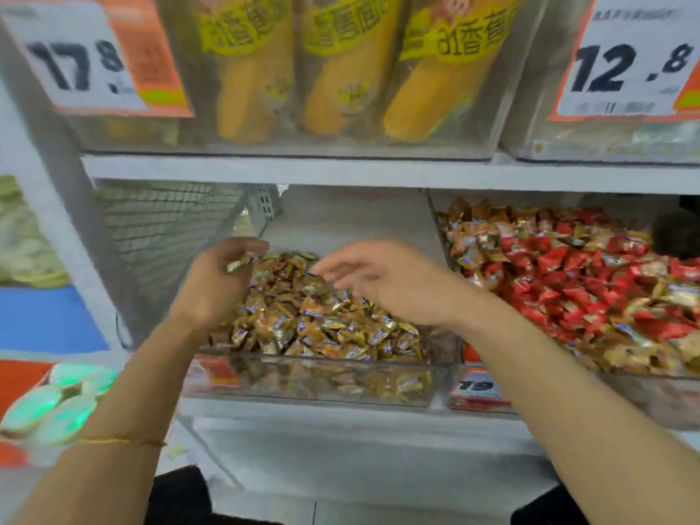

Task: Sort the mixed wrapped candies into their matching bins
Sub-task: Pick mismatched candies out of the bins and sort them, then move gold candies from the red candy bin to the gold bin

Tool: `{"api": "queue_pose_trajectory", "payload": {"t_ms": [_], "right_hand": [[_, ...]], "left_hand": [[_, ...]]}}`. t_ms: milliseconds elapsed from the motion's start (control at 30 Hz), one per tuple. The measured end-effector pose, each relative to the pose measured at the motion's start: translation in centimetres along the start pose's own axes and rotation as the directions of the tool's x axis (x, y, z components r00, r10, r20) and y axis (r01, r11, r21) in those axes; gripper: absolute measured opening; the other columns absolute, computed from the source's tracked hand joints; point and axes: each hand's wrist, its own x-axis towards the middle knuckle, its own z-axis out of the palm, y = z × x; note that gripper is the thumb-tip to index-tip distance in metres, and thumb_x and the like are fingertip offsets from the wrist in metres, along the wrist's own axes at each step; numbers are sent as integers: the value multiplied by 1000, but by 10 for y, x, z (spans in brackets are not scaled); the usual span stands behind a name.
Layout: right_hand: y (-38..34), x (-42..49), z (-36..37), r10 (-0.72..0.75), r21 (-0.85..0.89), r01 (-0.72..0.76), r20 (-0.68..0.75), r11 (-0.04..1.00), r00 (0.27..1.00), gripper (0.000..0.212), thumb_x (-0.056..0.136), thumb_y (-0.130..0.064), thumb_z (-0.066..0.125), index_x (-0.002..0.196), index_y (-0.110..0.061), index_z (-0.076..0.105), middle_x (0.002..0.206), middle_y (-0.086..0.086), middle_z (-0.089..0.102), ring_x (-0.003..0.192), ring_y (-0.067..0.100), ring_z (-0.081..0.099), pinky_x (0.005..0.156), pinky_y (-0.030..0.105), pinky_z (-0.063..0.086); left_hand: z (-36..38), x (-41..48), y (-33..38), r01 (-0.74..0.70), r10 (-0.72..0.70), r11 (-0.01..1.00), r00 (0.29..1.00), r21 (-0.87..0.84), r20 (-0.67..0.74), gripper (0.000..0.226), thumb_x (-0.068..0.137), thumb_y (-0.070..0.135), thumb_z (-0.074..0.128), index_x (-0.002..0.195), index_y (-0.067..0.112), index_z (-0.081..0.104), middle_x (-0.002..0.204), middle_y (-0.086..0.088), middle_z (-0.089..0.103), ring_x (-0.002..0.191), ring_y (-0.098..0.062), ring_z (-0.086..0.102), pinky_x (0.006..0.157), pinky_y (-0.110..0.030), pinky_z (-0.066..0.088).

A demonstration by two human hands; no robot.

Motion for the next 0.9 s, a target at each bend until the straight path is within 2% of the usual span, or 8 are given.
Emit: {"api": "queue_pose_trajectory", "payload": {"t_ms": [133, 200, 267, 367, 433, 600, 767, 900], "right_hand": [[-5, 80, 84, -66, -223, 207, 512, 953, 857, 45, 94, -5, 51, 137, -17, 49, 149, 10, 34, 136, 24, 33, 107, 27, 30], [-3, 101, 113, -23, -352, 296, 608, 888, 793, 51, 94, -15, 53, 143, -20, 40, 156, 12, 17, 143, 25, 15, 114, 30, 16], [4, 115, 120, 30, -474, 313, 586, 823, 809, 58, 93, -28, 55, 146, -28, 32, 158, 5, 9, 145, 22, 7, 115, 34, 9], [25, 125, 105, 192, -577, 150, 488, 803, 851, 64, 88, -48, 56, 146, -36, 29, 158, 0, 10, 144, 31, 9, 115, 47, 17], [39, 125, 85, 276, -602, 32, 412, 798, 868, 59, 91, -46, 53, 144, -35, 33, 156, 3, 17, 142, 33, 17, 114, 48, 23], [53, 102, 36, 362, -578, -182, 212, 795, 908, 63, 89, -41, 57, 146, -29, 31, 152, 9, 26, 136, 29, 32, 111, 40, 30], [40, 61, 36, 601, -670, -251, 359, 699, 714, 105, 78, -42, 72, 152, -25, -1, 159, 3, 10, 141, 28, 25, 104, 38, 37], [37, 65, 54, 412, -410, -238, 412, 881, 813, 94, 79, -26, 74, 150, -33, 13, 157, 1, 16, 137, 27, 33, 106, 41, 39]], "left_hand": [[-30, 3, -11, 74, -79, 996, 991, -50, -107, 45, 85, -15, 40, 107, 16, 63, 110, -3, 58, 111, -10, 51, 86, -19, 38], [-38, 6, -18, 69, -74, 996, 992, -57, -103, 43, 85, -13, 41, 107, 16, 63, 113, -5, 60, 113, -13, 51, 92, -25, 39], [-40, 8, -25, 63, -68, 996, 994, -58, -91, 41, 86, -11, 41, 104, 19, 63, 114, -6, 60, 111, -15, 53, 88, -27, 42], [-38, 10, -26, 79, -83, 994, 995, -75, -50, 38, 89, -7, 41, 105, 20, 62, 101, -5, 59, 86, -10, 53, 57, -11, 41], [-37, 12, -25, 91, -95, 991, 995, -100, -35, 35, 91, -3, 41, 107, 21, 61, 89, 1, 57, 74, -15, 47, 42, -11, 35], [-36, 15, -22, 92, -96, 982, 995, -166, -17, 35, 92, -1, 41, 103, 24, 62, 94, 3, 61, 85, -18, 46, 69, -30, 44], [-34, 15, -20, 117, -116, 982, 993, -146, 16, 34, 92, -1, 43, 104, 24, 63, 120, 0, 60, 84, -19, 53, 89, -50, 49], [-30, 13, -12, 117, -116, 978, 993, -170, 14, 32, 93, -1, 43, 104, 22, 63, 122, 0, 59, 95, -10, 58, 94, -42, 50]]}}
